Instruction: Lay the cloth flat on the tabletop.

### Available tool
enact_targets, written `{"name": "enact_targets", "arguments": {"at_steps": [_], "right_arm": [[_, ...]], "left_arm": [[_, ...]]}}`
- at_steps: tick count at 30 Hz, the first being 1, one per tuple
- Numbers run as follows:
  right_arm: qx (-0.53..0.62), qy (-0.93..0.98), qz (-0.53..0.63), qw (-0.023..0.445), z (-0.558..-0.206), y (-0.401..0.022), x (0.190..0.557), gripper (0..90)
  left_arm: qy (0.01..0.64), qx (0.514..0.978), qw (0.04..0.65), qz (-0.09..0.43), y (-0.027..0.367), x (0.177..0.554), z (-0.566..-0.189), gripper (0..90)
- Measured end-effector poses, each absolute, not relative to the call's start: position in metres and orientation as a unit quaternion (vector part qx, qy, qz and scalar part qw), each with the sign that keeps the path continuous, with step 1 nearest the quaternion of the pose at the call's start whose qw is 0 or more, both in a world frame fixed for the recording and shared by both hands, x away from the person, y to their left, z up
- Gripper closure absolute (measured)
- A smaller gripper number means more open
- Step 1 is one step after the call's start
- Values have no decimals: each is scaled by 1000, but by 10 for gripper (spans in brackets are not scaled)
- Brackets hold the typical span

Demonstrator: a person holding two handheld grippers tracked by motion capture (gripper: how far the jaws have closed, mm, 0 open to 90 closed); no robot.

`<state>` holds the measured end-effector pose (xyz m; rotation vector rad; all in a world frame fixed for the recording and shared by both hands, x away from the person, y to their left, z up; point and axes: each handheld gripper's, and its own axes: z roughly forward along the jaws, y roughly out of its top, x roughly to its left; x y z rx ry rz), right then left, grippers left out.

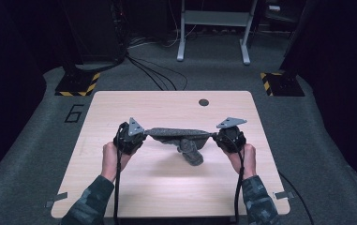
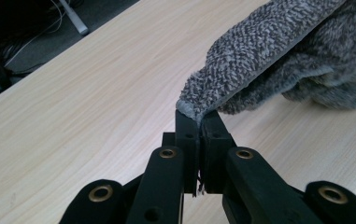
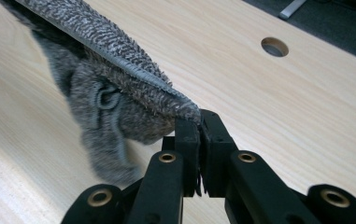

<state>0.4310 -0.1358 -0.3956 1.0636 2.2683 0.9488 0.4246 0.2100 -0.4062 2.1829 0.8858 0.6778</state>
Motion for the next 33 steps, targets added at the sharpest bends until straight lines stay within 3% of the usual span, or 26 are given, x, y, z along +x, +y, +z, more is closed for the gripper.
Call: {"name": "enact_targets", "arguments": {"at_steps": [4, 12, 20, 26, 30, 33], "right_arm": [[380, 834, 333, 223, -400, -136, 426, 873], [390, 851, 310, 163, -444, -137, 409, 873], [388, 853, 316, 146, -451, -139, 406, 877], [378, 852, 311, 185, -414, -136, 467, 880], [357, 847, 313, 240, -357, -132, 509, 880], [354, 827, 329, 286, -307, -125, 513, 880]], "left_arm": [[345, 847, 330, 233, 211, 421, -425, 877], [361, 860, 315, 174, 213, 407, -473, 877], [370, 857, 321, 159, 217, 414, -478, 878], [372, 848, 316, 206, 213, 475, -433, 879], [366, 829, 323, 273, 213, 511, -369, 879], [342, 817, 329, 327, 212, 510, -321, 878]]}}
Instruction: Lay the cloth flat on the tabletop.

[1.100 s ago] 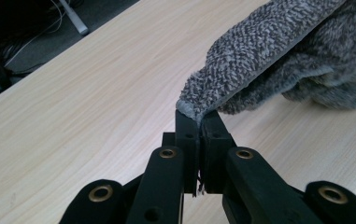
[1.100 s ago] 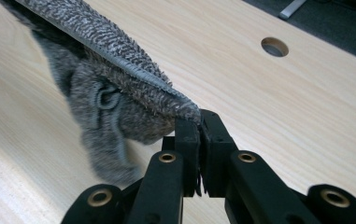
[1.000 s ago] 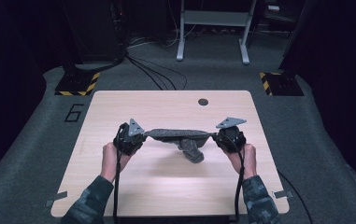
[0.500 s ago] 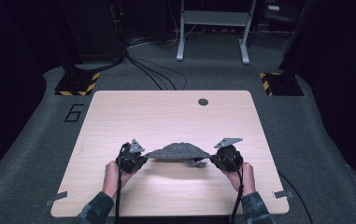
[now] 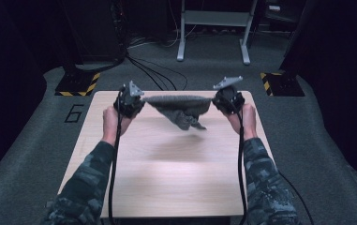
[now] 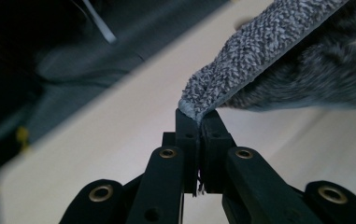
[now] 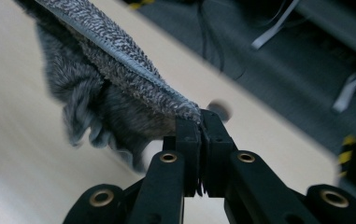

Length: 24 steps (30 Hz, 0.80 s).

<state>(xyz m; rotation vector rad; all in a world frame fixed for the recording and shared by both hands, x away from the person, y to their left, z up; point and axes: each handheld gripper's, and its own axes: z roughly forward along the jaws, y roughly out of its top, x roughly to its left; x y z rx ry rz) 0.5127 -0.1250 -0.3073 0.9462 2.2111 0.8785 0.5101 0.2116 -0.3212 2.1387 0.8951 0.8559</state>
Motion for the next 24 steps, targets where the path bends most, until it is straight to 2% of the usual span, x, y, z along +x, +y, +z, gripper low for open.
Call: {"name": "enact_targets", "arguments": {"at_steps": [3, 6, 8, 12, 16, 21, 24], "right_arm": [[339, 821, 340, 310, -277, -125, 500, 879], [330, 825, 341, 307, -283, -127, 481, 876], [326, 835, 330, 297, -305, -128, 465, 873], [324, 860, 304, 251, -374, -132, 437, 869], [343, 869, 299, 195, -433, -137, 414, 860], [364, 873, 294, 140, -471, -144, 389, 773], [378, 868, 300, 115, -479, -154, 378, 654]], "left_arm": [[318, 819, 325, 350, 212, 494, -306, 878], [303, 830, 317, 345, 212, 474, -325, 876], [299, 846, 307, 317, 212, 460, -354, 875], [301, 875, 285, 252, 210, 431, -422, 874], [321, 882, 288, 189, 210, 408, -472, 872], [333, 881, 298, 154, 213, 387, -492, 837], [337, 883, 306, 118, 219, 377, -493, 686]]}}
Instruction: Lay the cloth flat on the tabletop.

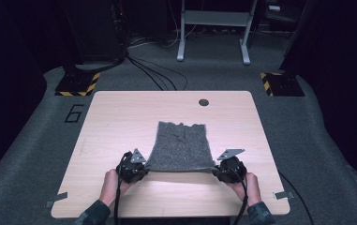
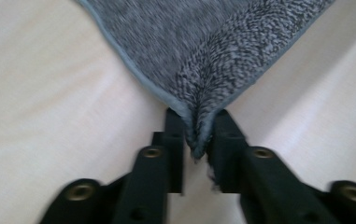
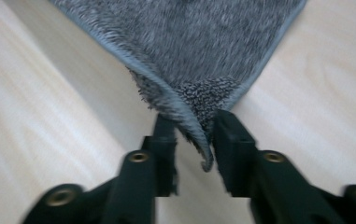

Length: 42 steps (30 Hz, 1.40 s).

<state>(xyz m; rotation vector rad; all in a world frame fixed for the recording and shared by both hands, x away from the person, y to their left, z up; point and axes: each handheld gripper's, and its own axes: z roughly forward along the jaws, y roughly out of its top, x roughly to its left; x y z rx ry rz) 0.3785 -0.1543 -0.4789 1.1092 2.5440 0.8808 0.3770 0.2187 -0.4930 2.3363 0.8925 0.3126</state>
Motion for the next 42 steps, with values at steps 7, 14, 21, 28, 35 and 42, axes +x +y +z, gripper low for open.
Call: {"name": "enact_targets", "arguments": {"at_steps": [7, 14, 21, 28, 35, 42], "right_arm": [[381, 856, 338, 86, -467, -184, 373, 349], [369, 848, 366, 102, -455, -175, 406, 147], [338, 869, 349, 97, -473, -128, 453, 58], [340, 876, 332, 87, -497, -101, 479, 22], [352, 878, 317, 74, -511, -100, 483, 27], [363, 872, 321, 69, -514, -106, 479, 29]], "left_arm": [[344, 867, 346, 106, 239, 373, -468, 338], [333, 861, 364, 120, 224, 419, -453, 184], [318, 874, 353, 102, 185, 469, -475, 156], [319, 882, 337, 86, 165, 491, -498, 161], [322, 888, 319, 80, 164, 488, -511, 166], [326, 887, 312, 94, 168, 478, -512, 165]]}}
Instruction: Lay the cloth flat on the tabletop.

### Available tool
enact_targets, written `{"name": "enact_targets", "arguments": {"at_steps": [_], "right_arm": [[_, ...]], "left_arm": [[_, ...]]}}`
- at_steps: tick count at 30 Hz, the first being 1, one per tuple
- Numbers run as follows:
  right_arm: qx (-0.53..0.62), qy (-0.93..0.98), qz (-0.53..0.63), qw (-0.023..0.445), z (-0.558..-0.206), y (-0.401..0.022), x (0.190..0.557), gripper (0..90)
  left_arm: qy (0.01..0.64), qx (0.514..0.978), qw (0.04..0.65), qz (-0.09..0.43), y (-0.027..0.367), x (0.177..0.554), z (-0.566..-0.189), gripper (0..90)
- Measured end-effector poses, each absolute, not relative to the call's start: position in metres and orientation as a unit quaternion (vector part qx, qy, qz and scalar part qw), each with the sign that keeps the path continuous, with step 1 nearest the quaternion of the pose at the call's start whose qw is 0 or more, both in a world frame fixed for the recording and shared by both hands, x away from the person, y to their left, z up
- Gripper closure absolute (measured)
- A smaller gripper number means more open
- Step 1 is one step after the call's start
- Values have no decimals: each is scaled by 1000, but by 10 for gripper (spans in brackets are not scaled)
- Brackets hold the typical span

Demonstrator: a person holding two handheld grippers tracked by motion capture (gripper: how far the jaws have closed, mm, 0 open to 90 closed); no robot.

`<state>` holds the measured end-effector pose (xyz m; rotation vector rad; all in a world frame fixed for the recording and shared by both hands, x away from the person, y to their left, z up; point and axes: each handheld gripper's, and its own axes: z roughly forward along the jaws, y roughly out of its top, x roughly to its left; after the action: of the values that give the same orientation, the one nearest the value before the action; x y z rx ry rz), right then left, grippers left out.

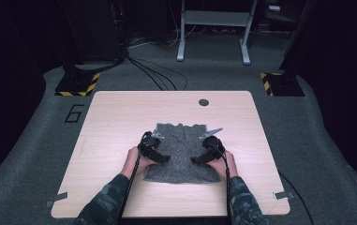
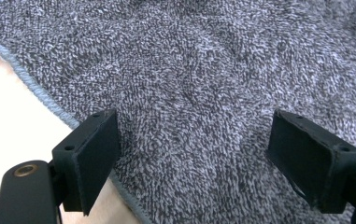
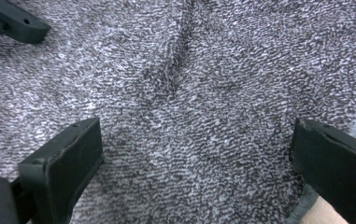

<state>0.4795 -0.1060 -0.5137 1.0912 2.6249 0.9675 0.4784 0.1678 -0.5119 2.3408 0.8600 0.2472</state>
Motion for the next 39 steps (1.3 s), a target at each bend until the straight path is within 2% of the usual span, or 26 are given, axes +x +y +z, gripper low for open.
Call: {"name": "enact_targets", "arguments": {"at_steps": [16, 32, 39], "right_arm": [[358, 875, 307, 109, -517, -113, 459, 30], [366, 872, 306, 112, -518, -110, 431, 29], [365, 866, 322, 116, -507, -115, 427, 39]], "left_arm": [[342, 879, 314, 107, 177, 452, -514, 158], [348, 874, 321, 111, 183, 427, -515, 157], [364, 853, 360, 105, 196, 427, -500, 149]]}}
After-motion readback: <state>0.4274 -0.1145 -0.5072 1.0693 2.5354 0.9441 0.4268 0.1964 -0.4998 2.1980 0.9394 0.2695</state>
